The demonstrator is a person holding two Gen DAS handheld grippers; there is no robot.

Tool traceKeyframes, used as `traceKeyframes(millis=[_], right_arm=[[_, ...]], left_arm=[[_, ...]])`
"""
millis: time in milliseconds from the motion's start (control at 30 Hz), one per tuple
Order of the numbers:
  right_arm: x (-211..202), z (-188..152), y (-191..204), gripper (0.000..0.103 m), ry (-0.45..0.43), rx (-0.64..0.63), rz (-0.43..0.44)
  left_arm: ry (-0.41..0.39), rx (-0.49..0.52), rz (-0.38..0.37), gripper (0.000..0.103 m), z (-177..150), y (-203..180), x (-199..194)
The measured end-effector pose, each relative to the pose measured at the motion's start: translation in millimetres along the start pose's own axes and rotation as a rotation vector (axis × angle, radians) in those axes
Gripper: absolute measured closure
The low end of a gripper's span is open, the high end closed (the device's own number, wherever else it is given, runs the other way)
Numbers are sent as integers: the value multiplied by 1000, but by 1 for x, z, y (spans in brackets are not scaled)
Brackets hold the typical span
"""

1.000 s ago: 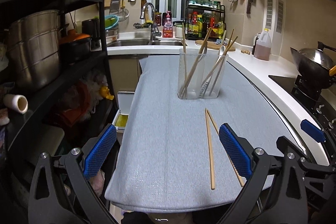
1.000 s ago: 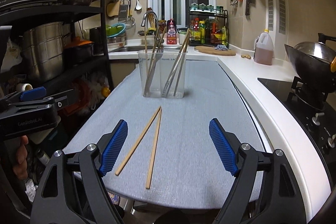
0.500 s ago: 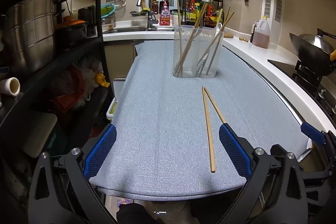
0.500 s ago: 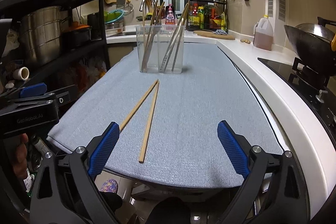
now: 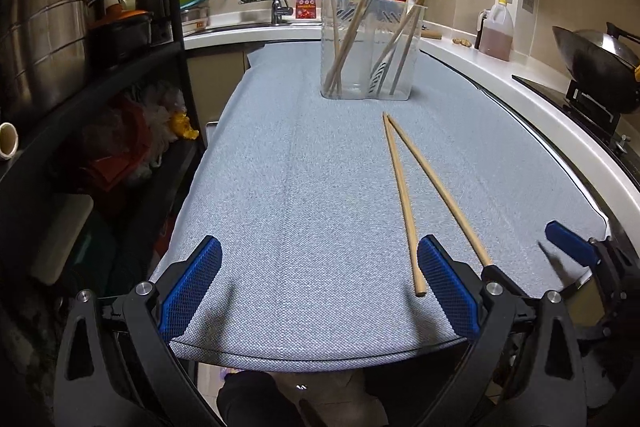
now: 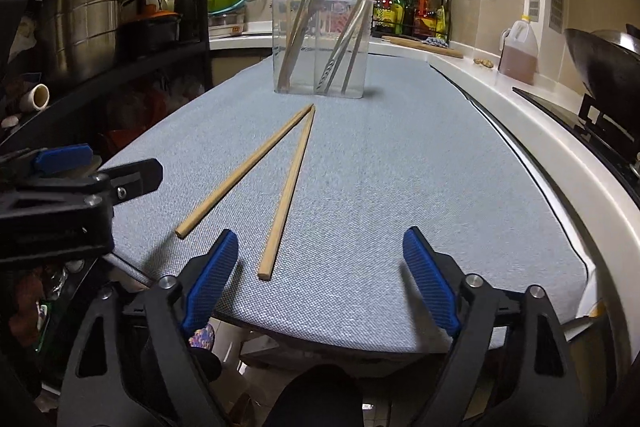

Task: Organize utensils
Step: 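Close the left gripper on one chopstick while the right gripper grasps the other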

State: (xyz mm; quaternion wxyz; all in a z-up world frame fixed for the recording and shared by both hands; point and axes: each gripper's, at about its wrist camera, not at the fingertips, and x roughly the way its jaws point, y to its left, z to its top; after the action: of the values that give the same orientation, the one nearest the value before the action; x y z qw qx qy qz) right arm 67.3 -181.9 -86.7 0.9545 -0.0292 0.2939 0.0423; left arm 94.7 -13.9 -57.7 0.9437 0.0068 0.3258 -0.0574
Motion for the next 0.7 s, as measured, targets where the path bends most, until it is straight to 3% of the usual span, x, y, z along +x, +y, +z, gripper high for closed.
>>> traceKeyframes(millis=[100, 167, 233, 367, 700], right_arm=[[7, -8, 5, 42, -44, -10, 16], [8, -13, 6, 74, -85, -3, 51], [9, -16, 9, 93, -105, -14, 72], [7, -14, 5, 96, -94, 12, 80], [2, -18, -35, 96, -83, 95, -5]], left_arm=[[3, -14, 2, 8, 2, 3, 2], [2, -18, -3, 8, 3, 4, 4], [1, -13, -13, 8, 3, 0, 5], [-2, 2, -49, 8, -2, -9, 7], [13, 70, -124, 16, -12, -42, 19]])
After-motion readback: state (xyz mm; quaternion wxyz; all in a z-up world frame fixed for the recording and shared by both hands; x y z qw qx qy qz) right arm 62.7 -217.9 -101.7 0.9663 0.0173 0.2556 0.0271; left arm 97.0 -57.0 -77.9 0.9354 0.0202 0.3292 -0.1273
